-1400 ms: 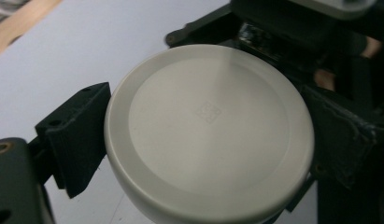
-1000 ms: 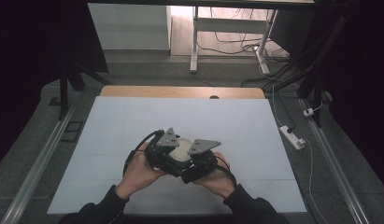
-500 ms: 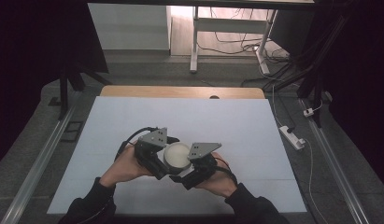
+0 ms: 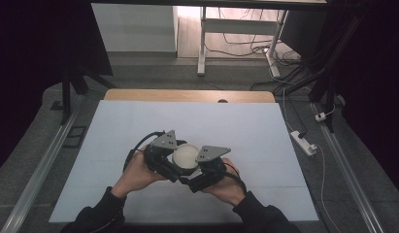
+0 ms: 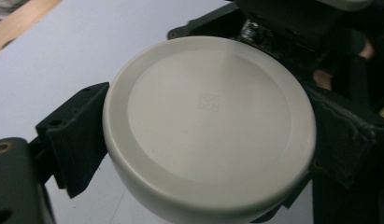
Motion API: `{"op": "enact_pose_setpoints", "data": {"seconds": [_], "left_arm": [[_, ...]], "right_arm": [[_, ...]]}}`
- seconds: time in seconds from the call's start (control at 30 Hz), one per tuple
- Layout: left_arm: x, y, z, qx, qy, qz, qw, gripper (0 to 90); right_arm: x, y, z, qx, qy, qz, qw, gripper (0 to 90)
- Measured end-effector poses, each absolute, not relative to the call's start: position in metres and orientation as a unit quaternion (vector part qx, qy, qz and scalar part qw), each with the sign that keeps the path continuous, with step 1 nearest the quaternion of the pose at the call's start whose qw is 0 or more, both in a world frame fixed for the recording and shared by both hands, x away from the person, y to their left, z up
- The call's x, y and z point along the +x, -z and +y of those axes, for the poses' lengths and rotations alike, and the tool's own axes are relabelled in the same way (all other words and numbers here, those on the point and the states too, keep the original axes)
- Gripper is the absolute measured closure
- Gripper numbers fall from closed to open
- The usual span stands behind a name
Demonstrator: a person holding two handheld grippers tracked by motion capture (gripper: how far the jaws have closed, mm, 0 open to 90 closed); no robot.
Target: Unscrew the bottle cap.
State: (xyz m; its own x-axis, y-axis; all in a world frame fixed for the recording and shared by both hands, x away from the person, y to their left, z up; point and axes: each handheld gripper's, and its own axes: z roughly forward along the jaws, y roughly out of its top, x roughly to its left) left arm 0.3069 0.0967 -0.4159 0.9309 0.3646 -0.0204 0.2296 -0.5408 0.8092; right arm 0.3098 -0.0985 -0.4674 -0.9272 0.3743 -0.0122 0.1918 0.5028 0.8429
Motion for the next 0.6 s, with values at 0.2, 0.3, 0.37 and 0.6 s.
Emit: {"op": "enact_pose_setpoints", "data": {"seconds": [0.2,0.3,0.37,0.6], "left_arm": [[0.3051,0.4173,0.0904,0.866,-0.097,0.202,0.446,8.1],[0.3044,0.4168,0.0899,0.866,-0.101,0.204,0.446,8.1],[0.3037,0.4160,0.0899,0.864,-0.103,0.205,0.448,8.2],[0.3045,0.4117,0.0949,0.859,-0.097,0.209,0.457,8.2]], "right_arm": [[0.3118,0.4686,-0.0988,0.185,-0.466,0.859,0.107,6.9],[0.3123,0.4685,-0.0991,0.187,-0.467,0.858,0.105,6.9],[0.3124,0.4685,-0.0992,0.187,-0.467,0.858,0.105,6.9],[0.3114,0.4703,-0.0972,0.184,-0.464,0.861,0.100,6.9]]}}
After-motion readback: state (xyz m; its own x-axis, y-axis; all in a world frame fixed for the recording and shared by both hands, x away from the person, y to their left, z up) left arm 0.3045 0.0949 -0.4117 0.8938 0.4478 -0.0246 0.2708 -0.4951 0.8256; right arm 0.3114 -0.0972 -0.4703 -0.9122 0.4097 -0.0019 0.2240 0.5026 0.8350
